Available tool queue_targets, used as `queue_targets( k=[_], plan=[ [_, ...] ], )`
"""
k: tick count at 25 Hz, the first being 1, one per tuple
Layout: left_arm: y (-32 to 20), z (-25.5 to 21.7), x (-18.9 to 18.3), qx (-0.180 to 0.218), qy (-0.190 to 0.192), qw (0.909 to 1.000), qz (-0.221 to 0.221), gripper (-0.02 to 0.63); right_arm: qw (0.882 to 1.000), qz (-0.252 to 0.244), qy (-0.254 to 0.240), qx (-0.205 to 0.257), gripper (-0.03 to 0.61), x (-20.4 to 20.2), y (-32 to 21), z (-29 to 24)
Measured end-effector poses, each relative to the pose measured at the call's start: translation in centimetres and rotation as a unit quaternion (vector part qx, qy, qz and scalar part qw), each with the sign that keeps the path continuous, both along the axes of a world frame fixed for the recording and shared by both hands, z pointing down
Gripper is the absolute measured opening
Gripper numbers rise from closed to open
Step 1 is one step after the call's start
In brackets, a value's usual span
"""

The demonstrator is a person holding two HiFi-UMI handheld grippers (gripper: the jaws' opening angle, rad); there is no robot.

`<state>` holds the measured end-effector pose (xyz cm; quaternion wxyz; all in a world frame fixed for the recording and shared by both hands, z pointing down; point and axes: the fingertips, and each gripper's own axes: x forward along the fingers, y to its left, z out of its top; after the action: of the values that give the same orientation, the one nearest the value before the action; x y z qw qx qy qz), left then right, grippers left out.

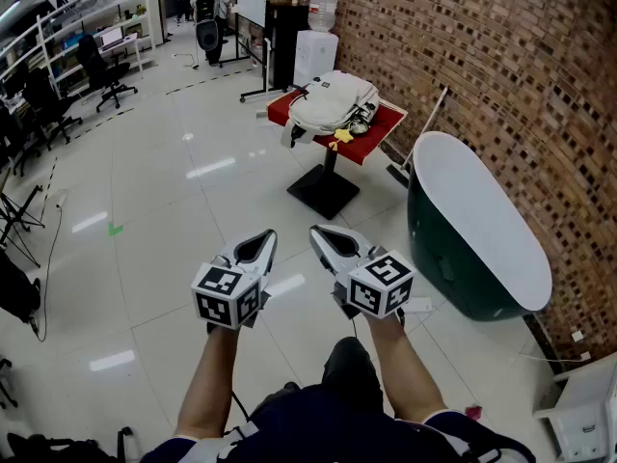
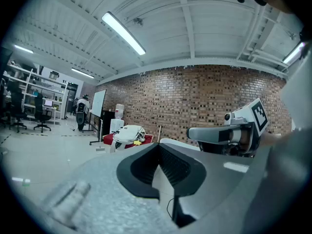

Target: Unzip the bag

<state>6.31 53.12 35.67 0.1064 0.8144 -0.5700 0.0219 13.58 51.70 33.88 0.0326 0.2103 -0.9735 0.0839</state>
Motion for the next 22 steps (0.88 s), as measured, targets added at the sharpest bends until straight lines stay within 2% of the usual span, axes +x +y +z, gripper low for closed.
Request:
queue_targets(
  k=[11, 22],
  plan=[
    [-7.8, 1.9, -0.5, -0.001, -0.001, 1.0, 0.005, 0.001, 1.0, 0.005, -0.003, -0.011, 0.005, -0.6, -7.7, 1.6],
    [-22.6, 2.7, -0.1, -0.015, -0.002, 0.9998, -0.009, 0.002, 0.999, -0.022, -0.021, -0.032, 0.005, -1.1, -23.0, 2.9]
  ],
)
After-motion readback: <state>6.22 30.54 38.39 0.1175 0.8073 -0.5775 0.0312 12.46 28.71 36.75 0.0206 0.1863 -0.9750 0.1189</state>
